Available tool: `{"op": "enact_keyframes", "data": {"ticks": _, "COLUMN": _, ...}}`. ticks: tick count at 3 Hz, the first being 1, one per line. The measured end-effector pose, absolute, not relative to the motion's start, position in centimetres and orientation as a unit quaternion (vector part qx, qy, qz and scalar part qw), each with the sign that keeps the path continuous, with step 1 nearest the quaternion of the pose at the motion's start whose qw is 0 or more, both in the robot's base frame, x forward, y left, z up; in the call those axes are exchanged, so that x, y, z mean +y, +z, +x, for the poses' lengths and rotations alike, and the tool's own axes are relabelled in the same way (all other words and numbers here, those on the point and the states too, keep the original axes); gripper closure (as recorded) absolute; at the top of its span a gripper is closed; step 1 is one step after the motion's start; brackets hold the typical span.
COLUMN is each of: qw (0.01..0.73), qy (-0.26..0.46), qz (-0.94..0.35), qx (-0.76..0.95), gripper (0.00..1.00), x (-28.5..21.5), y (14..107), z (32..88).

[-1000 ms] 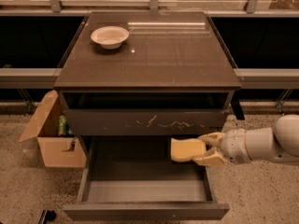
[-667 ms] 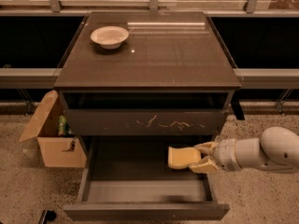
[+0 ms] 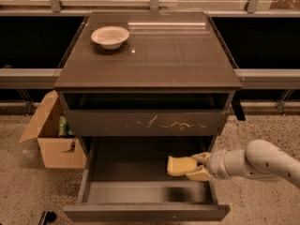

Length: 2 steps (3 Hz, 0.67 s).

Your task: Place sponge into middle drawer

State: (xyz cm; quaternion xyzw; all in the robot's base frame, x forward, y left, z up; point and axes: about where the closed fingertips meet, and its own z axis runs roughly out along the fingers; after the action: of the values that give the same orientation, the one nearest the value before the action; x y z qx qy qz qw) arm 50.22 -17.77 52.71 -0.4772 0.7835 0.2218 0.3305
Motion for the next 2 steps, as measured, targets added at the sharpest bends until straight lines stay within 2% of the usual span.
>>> {"op": "enact_keyframes", "data": {"ticks": 1, "qw": 0.323, "qy": 0.218, "qz": -0.466, "qx": 0.794, "gripper": 1.00, "x": -18.1, "y": 50.4, "z": 51.1}}
{"op": "enact_keyframes", "data": {"ticks": 2, "qw": 0.324, "qy": 0.206, "qz": -0.459, "qx": 0.801, "gripper": 0.83, "x": -18.5, "y": 49.5, "z": 52.3}}
